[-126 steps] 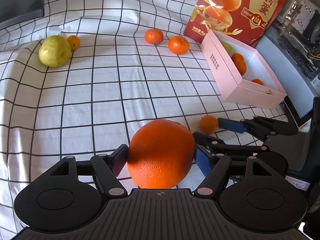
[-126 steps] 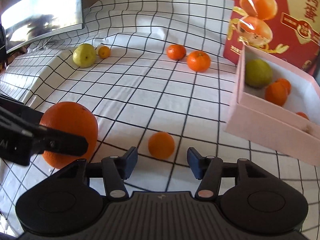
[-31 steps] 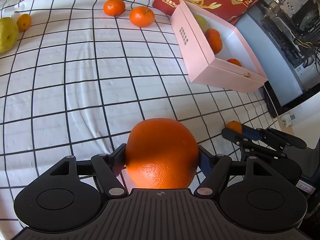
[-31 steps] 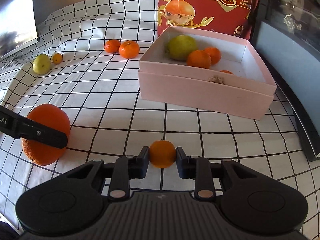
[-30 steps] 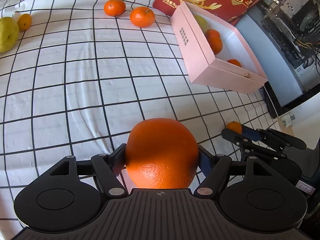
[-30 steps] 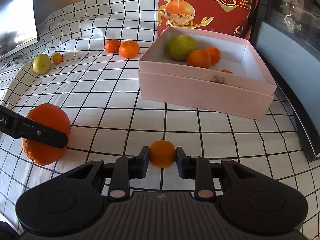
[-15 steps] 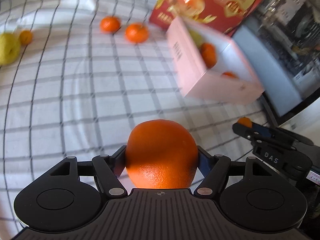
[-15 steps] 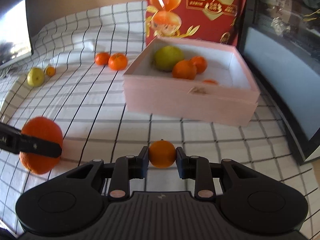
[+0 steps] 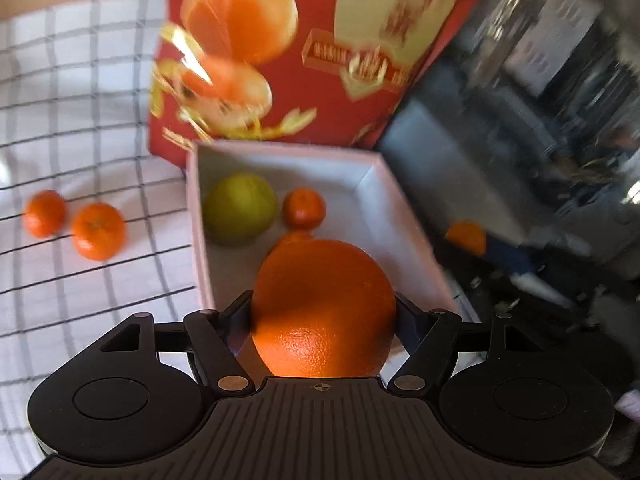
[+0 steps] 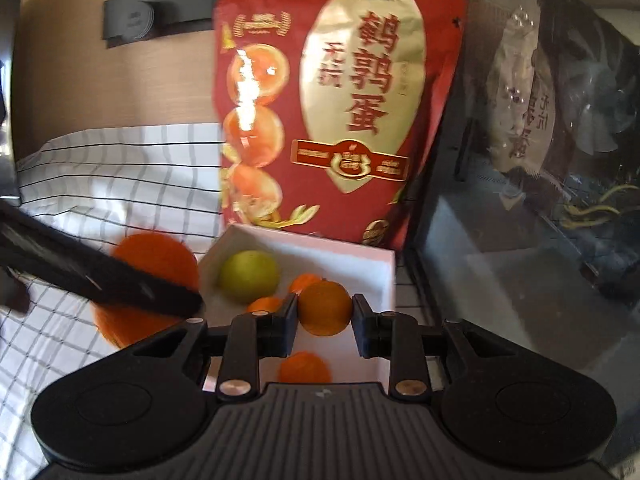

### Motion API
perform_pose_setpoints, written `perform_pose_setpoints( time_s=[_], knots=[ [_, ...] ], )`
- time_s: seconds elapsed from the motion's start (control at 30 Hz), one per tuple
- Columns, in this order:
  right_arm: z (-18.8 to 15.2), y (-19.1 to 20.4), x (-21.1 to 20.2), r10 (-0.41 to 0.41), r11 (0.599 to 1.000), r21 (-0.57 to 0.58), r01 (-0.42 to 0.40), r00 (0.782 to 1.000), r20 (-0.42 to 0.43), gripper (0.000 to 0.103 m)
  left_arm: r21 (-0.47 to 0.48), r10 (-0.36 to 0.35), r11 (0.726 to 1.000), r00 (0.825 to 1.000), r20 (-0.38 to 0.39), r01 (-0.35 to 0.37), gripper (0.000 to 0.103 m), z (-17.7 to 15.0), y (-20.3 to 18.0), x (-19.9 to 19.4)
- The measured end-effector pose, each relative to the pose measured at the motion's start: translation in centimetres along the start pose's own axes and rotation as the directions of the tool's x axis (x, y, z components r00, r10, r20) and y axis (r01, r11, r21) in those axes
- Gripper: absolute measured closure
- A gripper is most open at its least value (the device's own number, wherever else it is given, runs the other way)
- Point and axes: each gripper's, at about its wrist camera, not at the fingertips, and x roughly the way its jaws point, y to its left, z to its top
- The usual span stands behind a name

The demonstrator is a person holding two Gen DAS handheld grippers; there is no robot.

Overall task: Organize fruits
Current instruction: 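Lower the orange and tangerine into the pink box and open both grippers, then grasp the green pear with the right gripper while the left gripper moves toward a tangerine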

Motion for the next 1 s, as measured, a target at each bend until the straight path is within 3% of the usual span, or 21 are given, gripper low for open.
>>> perform_pose_setpoints(
  time_s=[0.1, 0.17, 0.23, 0.37, 0.5, 0.57, 0.63, 0.77, 0.87, 1.0],
  knots=[
    [0.3, -1.7, 2.5, 0.031, 0.999, 0.029, -0.03, 0.999, -0.038, 0.075, -0.001, 0.023, 1.0, 1.0, 0.011, -0.023, 0.027, 0.1, 0.2, 1.8],
    [0.2, -2.2, 4.2, 0.044, 0.999, 0.031, -0.042, 0.997, -0.058, 0.075, 0.005, 0.028, 1.0, 0.994, 0.104, -0.029, 0.031, 0.0, 0.1, 0.8],
    [0.0, -2.2, 5.7, 0.053, 0.998, 0.022, -0.051, 0.996, -0.075, 0.075, 0.033, 0.018, 0.999, 0.975, 0.219, -0.026, 0.031, 0.3, -0.4, -1.3],
    [0.4, -1.4, 8.7, 0.082, 0.997, 0.01, -0.081, 0.99, -0.114, 0.075, 0.046, 0.013, 0.999, 0.952, 0.307, -0.029, 0.031, 0.6, -0.9, -5.0],
    [1.5, -0.7, 12.1, 0.103, 0.995, 0.019, -0.102, 0.977, -0.185, 0.072, -0.001, 0.044, 0.999, 0.953, 0.3, -0.046, 0.031, -1.3, 0.6, -7.1],
    [1.8, -0.3, 13.2, 0.075, 0.997, 0.026, -0.071, 0.975, -0.208, 0.055, -0.032, 0.059, 0.998, 0.956, 0.287, -0.051, 0.031, -2.8, 2.0, -7.7],
    [1.8, 0.1, 13.5, 0.068, 0.997, 0.04, -0.061, 0.976, -0.208, 0.048, -0.086, 0.093, 0.994, 0.96, 0.265, -0.073, 0.031, -4.5, 3.9, -8.0],
    [1.5, 1.1, 12.3, 0.103, 0.994, 0.059, -0.093, 0.974, -0.2, 0.042, -0.22, 0.154, 0.97, 0.965, 0.213, -0.106, 0.032, -8.2, 8.0, -8.8],
    [0.9, 2.6, 11.0, 0.077, 0.997, 0.016, -0.076, 0.98, -0.186, 0.042, -0.282, 0.168, 0.953, 0.968, 0.188, -0.11, 0.033, -10.9, 11.0, -9.9],
    [0.7, 4.8, 8.9, 0.019, 0.998, -0.061, -0.028, 0.988, -0.153, 0.042, -0.369, 0.238, 0.917, 0.952, 0.193, -0.155, 0.033, -13.7, 15.1, -12.2]
  ],
)
